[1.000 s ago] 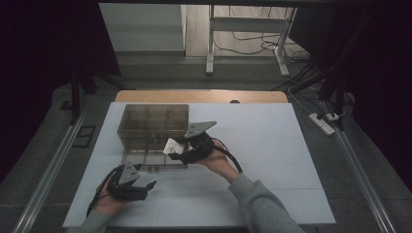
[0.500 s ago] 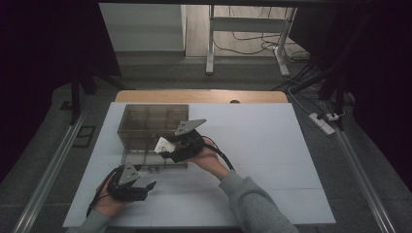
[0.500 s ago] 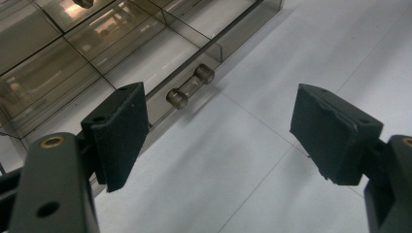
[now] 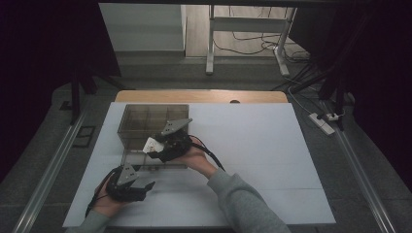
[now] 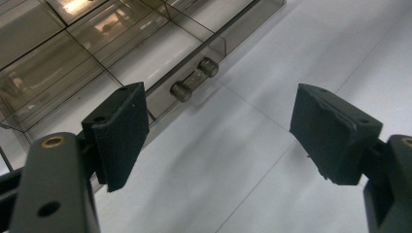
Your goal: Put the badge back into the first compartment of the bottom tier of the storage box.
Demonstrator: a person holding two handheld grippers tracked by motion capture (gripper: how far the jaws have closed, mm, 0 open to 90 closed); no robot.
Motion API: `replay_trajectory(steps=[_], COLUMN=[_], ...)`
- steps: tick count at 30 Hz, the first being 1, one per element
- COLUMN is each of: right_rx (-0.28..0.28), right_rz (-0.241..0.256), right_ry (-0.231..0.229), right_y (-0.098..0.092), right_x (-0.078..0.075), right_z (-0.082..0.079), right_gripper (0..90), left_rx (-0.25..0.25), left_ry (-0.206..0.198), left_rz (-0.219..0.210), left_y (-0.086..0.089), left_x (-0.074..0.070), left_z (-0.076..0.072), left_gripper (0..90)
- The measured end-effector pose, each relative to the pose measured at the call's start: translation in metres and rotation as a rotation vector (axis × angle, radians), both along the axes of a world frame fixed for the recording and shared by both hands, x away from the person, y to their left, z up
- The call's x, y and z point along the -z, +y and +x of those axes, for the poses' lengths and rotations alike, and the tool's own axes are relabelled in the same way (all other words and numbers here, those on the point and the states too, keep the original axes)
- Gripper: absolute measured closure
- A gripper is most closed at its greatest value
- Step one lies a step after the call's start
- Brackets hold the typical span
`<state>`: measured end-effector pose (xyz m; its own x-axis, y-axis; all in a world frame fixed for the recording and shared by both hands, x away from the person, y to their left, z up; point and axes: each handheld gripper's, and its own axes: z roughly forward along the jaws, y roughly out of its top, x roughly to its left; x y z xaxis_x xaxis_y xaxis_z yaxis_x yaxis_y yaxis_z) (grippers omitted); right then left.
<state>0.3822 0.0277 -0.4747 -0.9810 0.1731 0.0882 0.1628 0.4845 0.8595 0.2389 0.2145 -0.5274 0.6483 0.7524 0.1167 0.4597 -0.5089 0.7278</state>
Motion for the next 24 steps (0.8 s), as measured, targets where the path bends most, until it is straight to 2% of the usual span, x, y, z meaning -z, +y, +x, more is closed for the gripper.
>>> replay_trajectory(steps=[24], right_rx=[-0.001], right_rz=[-0.029], right_ry=[-0.001], right_y=[0.040], right_x=[0.012], right_z=[0.007], right_gripper=[32.9], left_rx=[0.021], left_ry=[0.008], left_rz=[0.001], left_y=[-0.001], left_x=[0.001], left_z=[0.000], left_gripper=[21.9])
